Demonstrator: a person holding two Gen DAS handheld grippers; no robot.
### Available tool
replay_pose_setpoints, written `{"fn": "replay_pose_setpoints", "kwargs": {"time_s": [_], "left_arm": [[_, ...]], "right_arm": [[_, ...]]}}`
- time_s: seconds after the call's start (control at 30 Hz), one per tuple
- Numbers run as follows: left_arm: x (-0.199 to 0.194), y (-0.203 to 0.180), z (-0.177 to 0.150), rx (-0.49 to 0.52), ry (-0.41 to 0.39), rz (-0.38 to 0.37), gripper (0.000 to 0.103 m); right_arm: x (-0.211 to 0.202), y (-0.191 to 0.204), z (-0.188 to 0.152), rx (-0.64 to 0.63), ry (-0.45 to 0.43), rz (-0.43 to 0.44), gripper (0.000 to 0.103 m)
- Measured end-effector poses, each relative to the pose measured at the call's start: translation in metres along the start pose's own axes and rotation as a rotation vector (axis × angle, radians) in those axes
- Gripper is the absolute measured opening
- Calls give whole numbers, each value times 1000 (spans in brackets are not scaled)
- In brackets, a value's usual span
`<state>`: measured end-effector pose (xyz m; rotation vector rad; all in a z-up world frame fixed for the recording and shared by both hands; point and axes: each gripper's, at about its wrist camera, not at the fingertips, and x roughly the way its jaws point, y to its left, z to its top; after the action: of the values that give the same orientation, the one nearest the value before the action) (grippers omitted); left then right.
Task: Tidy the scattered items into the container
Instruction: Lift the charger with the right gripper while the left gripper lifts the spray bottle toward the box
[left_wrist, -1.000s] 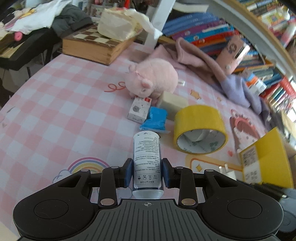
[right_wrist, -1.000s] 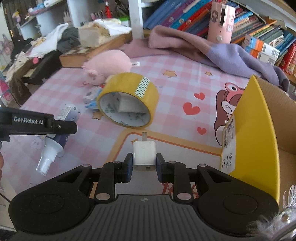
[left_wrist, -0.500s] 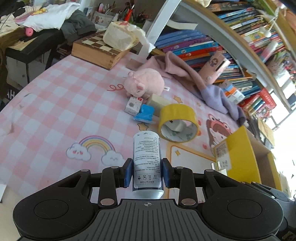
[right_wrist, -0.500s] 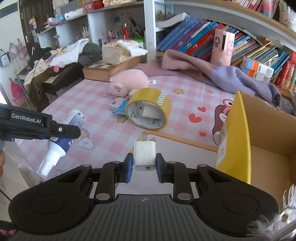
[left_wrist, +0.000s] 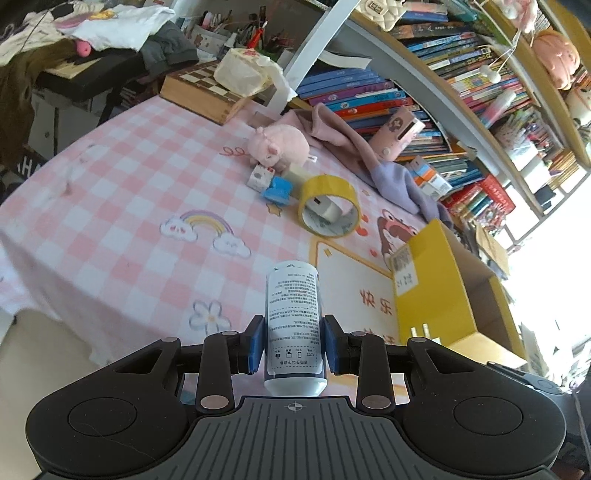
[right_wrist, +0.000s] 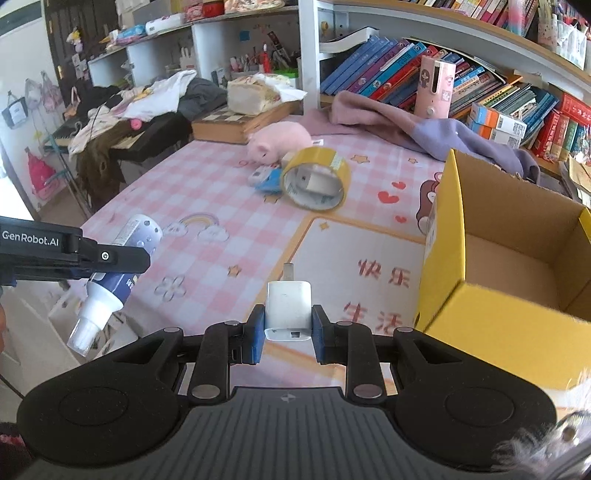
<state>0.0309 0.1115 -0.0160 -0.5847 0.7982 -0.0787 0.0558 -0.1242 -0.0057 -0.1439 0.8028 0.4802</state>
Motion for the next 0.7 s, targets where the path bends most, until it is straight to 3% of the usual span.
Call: {"fn": "replay_pose_setpoints", "kwargs": {"time_s": [0.23, 0.7], "left_arm": [[-4, -7, -16, 12, 36, -41, 31], [30, -52, -33, 141, 206, -168, 31]], "right_arm": [[-13, 5, -21, 9, 41, -25, 24], [-46, -26, -59, 173, 93, -170, 24]]}}
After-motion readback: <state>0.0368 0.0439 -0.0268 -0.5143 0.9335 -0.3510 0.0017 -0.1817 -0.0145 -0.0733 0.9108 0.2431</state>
